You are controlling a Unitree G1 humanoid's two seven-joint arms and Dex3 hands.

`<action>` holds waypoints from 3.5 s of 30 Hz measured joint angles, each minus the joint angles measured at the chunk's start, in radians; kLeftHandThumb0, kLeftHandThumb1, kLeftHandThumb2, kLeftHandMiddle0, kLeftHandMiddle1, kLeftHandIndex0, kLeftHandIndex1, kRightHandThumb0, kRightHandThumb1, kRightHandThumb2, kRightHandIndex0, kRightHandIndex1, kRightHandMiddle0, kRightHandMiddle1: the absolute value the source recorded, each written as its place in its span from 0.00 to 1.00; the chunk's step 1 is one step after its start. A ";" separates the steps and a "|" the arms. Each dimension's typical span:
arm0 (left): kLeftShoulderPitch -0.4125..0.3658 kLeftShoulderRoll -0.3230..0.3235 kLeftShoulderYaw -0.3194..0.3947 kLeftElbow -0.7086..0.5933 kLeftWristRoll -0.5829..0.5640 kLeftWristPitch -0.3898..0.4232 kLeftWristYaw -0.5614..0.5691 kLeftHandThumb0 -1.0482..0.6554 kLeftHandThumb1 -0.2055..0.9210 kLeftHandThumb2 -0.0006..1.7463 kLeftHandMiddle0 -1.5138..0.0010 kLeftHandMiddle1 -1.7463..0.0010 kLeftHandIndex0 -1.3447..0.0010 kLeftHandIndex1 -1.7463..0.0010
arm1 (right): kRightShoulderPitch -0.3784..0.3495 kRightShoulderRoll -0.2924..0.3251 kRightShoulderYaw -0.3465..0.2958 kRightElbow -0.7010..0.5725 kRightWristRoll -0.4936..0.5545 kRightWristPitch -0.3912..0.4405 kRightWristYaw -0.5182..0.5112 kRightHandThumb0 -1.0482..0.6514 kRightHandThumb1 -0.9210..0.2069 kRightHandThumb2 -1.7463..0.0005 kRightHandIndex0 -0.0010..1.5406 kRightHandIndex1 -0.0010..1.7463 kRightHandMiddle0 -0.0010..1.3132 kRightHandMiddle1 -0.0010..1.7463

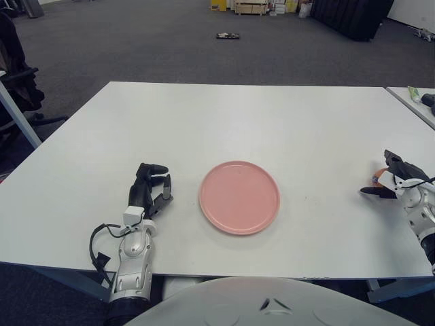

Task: Put the apple into the plate.

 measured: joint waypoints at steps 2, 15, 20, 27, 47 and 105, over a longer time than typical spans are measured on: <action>0.000 0.000 0.000 0.000 0.001 0.000 0.000 0.39 0.83 0.46 0.62 0.05 0.77 0.00 | -0.001 0.000 0.001 -0.001 0.000 0.006 0.003 0.10 0.04 0.85 0.00 0.00 0.00 0.00; 0.001 0.000 -0.001 -0.003 0.010 0.004 0.001 0.39 0.83 0.46 0.62 0.04 0.77 0.00 | -0.022 0.000 0.007 0.042 0.002 -0.002 -0.009 0.16 0.11 0.68 0.03 0.12 0.00 0.22; 0.003 0.000 0.000 -0.006 0.011 0.006 0.002 0.39 0.82 0.46 0.61 0.05 0.77 0.00 | -0.024 0.000 0.005 0.050 0.002 -0.014 -0.035 0.18 0.14 0.62 0.04 0.46 0.00 0.66; 0.005 -0.001 -0.001 -0.015 0.023 0.018 0.010 0.39 0.82 0.46 0.62 0.05 0.77 0.00 | -0.035 0.000 0.005 0.104 0.002 -0.036 -0.073 0.34 0.28 0.46 0.17 0.82 0.26 0.98; 0.007 -0.002 0.005 -0.022 0.024 0.028 0.018 0.39 0.82 0.46 0.61 0.05 0.77 0.00 | -0.066 -0.031 0.020 0.266 -0.021 -0.095 -0.205 0.61 0.74 0.13 0.55 0.91 0.42 1.00; 0.006 -0.003 0.015 -0.008 0.036 0.012 0.031 0.39 0.83 0.46 0.62 0.05 0.77 0.00 | 0.274 0.316 -0.365 -0.480 0.045 -0.089 -0.571 0.61 0.74 0.10 0.53 0.97 0.42 1.00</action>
